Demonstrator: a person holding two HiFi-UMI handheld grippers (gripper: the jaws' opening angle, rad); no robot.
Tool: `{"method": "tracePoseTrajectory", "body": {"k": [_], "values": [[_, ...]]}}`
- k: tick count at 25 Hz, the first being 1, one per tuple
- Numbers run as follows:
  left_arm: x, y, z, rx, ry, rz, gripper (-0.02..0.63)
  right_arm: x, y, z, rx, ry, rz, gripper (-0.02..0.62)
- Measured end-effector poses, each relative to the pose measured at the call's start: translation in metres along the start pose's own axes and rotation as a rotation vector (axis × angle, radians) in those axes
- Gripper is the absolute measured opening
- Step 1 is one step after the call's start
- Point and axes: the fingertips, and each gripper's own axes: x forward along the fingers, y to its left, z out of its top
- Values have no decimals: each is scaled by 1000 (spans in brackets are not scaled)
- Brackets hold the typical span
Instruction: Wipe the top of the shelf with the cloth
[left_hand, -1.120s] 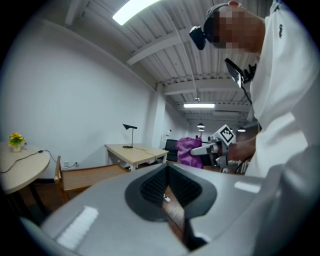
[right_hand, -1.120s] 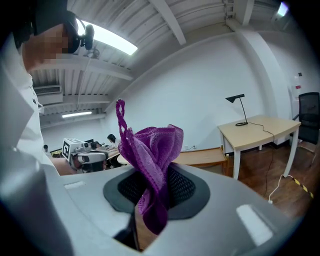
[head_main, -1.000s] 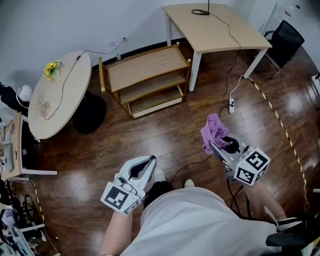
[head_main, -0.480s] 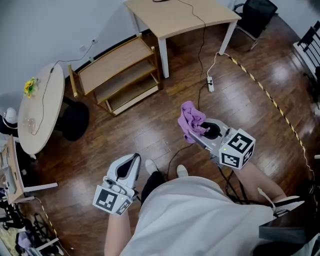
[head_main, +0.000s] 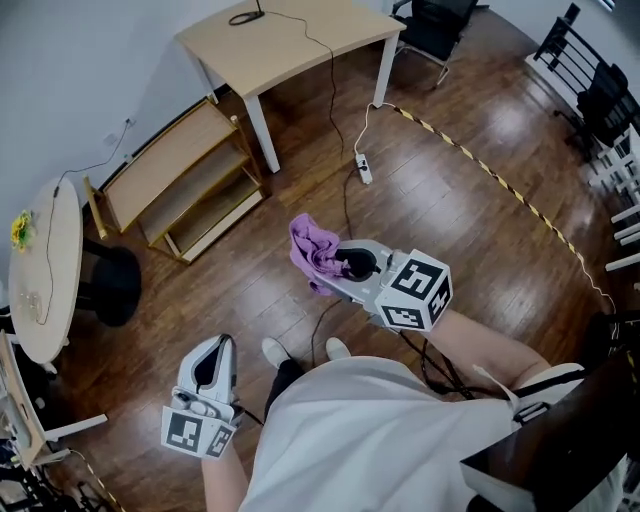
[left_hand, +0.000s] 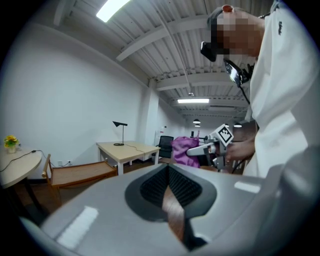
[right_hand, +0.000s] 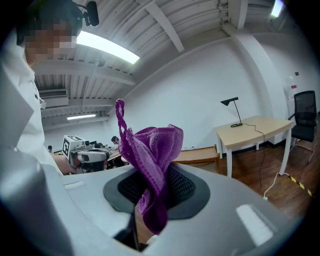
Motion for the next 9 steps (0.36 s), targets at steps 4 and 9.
{"method": "tracePoseTrajectory", "body": {"k": [4, 9], "values": [[3, -10, -5, 3, -10, -16, 18, -9, 1, -7, -12, 7, -7, 102], [-4, -10, -15, 17, -11, -17, 18, -6, 4, -20, -18, 7, -8, 103]]}}
